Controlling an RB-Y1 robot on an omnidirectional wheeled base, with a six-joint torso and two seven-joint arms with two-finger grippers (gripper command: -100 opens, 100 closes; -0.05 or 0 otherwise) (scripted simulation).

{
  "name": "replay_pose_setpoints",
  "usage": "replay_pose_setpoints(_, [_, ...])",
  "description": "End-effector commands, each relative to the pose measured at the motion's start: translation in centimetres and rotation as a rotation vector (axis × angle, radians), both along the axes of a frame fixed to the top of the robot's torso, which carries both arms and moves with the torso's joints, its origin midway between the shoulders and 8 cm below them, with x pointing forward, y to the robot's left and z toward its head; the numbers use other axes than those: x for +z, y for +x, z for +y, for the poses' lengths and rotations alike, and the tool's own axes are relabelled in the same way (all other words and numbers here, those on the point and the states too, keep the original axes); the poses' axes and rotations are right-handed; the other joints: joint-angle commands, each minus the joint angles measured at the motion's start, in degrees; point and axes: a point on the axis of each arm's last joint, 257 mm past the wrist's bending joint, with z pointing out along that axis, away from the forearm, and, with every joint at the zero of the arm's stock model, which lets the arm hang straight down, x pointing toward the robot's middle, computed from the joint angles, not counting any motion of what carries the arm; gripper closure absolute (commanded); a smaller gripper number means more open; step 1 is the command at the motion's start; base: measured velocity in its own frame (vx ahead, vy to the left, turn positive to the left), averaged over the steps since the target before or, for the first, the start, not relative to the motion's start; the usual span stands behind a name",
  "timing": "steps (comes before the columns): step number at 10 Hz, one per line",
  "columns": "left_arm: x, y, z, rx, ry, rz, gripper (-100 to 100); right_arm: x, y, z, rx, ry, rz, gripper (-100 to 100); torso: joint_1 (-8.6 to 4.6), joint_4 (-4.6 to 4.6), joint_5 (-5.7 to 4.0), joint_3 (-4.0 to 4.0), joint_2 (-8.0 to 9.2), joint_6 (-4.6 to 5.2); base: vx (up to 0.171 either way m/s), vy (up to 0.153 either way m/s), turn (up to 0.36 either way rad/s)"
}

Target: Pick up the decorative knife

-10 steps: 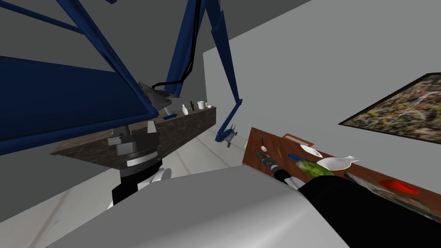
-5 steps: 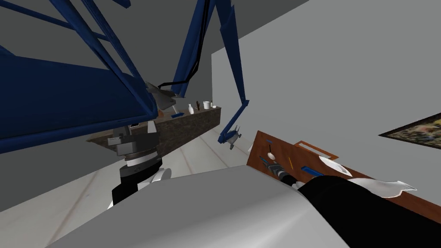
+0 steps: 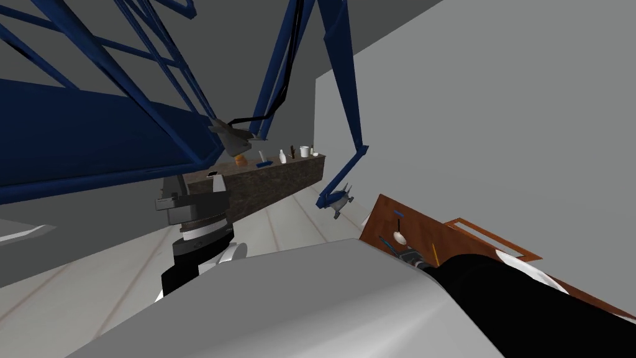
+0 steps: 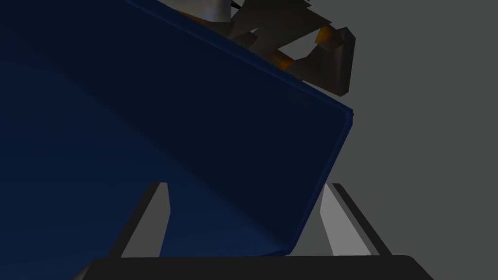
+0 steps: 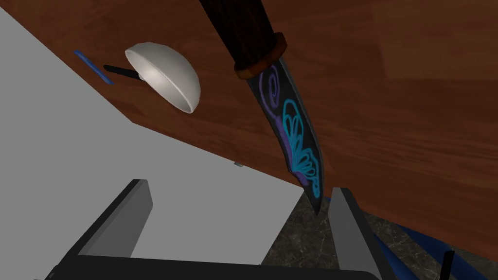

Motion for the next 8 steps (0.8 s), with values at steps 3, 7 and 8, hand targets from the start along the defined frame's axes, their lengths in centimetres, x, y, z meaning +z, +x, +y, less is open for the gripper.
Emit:
replay_pose_setpoints(3, [0.0, 0.0, 0.0, 0.0, 0.0, 0.0, 0, -1.7, -3.3, -0.7, 0.004, -0.023, 0.092, -100, 0.24, -0.01, 0.05, -0.02, -0.03, 0.01, -0.003, -0.05, 0.087])
replay_pose_setpoints(7, [0.0, 0.0, 0.0, 0.0, 0.0, 0.0, 0, -4.3, -6.8, 0.9, 0.009, 0.001, 0.175, -100, 0.28, 0.0, 0.05, -0.01, -0.02, 0.03, -0.011, -0.05, 0.075])
replay_pose_setpoints(8, [0.0, 0.0, 0.0, 0.0, 0.0, 0.0, 0, -3.7, -6.1, 0.3, 0.008, -0.009, 0.16, -100, 0.34, -0.01, 0.06, -0.02, -0.04, 0.02, -0.001, -0.009, 0.017])
